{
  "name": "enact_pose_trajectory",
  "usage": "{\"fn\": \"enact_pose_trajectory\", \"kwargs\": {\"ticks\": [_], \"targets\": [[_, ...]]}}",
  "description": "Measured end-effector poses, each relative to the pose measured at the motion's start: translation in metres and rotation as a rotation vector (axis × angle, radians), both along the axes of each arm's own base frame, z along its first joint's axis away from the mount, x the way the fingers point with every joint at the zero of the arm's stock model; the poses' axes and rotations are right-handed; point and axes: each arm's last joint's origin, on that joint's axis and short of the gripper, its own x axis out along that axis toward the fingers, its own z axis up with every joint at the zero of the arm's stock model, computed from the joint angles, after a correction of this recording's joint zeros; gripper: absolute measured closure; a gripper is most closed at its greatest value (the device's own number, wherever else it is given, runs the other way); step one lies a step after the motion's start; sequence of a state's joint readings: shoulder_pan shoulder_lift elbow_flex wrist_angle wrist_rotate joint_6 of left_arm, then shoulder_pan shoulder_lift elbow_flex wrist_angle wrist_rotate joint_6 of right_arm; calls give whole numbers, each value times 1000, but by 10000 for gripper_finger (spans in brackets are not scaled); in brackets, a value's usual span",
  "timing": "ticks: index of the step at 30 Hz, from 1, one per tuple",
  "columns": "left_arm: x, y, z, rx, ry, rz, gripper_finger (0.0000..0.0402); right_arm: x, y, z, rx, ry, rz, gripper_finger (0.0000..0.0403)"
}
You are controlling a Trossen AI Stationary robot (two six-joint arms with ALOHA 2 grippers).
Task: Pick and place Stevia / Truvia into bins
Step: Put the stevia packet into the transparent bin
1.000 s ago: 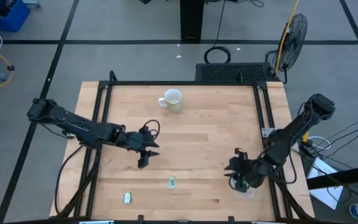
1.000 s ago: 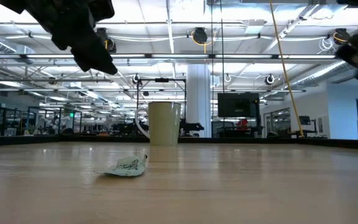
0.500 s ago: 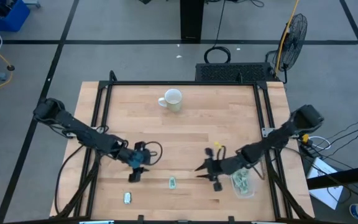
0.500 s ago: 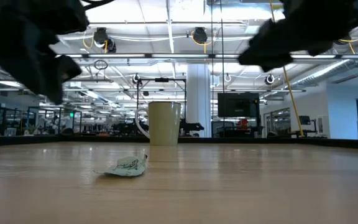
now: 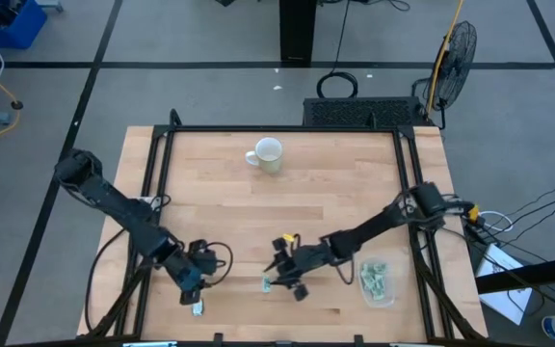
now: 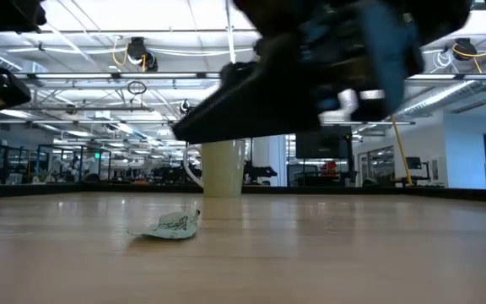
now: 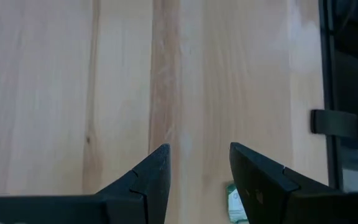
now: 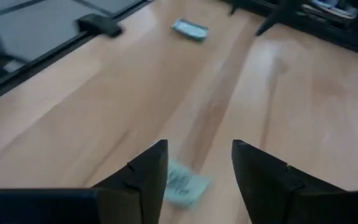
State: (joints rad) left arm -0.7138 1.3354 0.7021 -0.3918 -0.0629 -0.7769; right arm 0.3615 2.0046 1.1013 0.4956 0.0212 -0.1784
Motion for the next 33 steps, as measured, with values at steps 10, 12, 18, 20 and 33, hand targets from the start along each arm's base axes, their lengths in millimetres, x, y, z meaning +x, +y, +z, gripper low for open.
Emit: {"fn": "enact_pose_trajectory", "kwargs": {"ticks": [10, 12, 18, 20, 33], "targets": [[-11, -11, 0, 48, -46, 13, 231, 23, -12, -28, 152, 126, -87, 227], [-13, -12, 0, 53, -43, 4, 231, 22, -11, -32, 186, 156, -68, 230], [-13, -13, 0, 78, -70, 15, 231, 18, -9, -36, 171, 215, -70, 234], [-13, -13, 0, 80, -71, 16, 231, 17, -10, -37, 166, 227, -72, 234], [-14, -12, -1, 100, -59, 6, 231, 15, -17, -37, 168, 290, -110, 352]]}}
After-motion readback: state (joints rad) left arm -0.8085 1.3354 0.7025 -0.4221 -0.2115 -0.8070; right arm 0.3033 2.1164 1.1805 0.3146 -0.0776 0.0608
